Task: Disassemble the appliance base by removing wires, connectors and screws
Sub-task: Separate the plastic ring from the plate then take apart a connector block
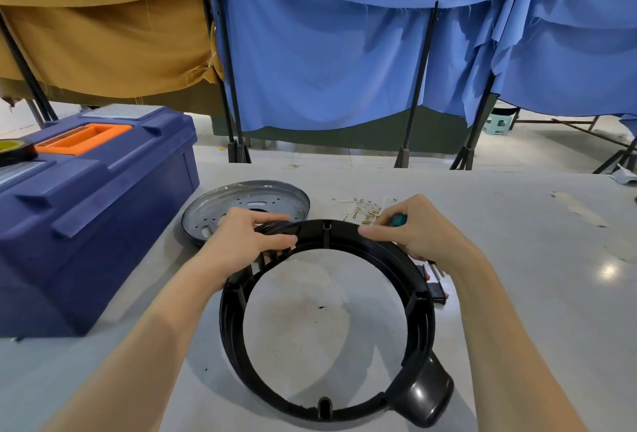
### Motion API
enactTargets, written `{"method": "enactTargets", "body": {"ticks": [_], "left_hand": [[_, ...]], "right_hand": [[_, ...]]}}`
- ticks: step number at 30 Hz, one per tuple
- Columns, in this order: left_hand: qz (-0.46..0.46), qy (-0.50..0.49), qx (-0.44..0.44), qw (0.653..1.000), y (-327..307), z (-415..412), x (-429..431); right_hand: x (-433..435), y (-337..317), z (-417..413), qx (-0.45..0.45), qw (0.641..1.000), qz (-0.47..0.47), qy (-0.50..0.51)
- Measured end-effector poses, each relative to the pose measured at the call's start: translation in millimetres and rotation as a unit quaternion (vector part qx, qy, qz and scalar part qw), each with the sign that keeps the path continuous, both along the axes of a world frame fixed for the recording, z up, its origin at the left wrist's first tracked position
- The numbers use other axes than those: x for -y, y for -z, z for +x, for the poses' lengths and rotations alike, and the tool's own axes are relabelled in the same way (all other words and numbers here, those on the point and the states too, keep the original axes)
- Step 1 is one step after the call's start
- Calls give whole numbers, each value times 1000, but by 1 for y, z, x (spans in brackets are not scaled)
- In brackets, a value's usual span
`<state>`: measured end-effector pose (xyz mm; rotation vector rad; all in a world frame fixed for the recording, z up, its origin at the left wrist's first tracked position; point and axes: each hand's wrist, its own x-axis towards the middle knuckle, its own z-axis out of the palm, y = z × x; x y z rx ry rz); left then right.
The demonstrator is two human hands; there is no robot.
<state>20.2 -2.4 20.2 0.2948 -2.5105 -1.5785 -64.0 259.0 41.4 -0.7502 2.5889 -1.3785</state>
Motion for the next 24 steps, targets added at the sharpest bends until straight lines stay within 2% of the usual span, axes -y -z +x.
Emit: {"method": "enactTargets", "body": {"ticks": [5,11,15,18,24], "left_hand": [[60,-36,6,998,4,4,13],[144,-139,-46,979,14,13,20],[253,-182,-41,949,15,24,23],[264,-200,-43,943,16,29,26],[285,-219,-56,932,12,44,29]], "right_hand": [[-7,-3,-3,-8,1000,0,18],[-13,-5,-5,-14,994,109,7],[-12,-13,-3,-25,984,177,-5],[-11,-21,3,-36,980,193,-22],[-11,-10,24,74,954,276,-92]]}}
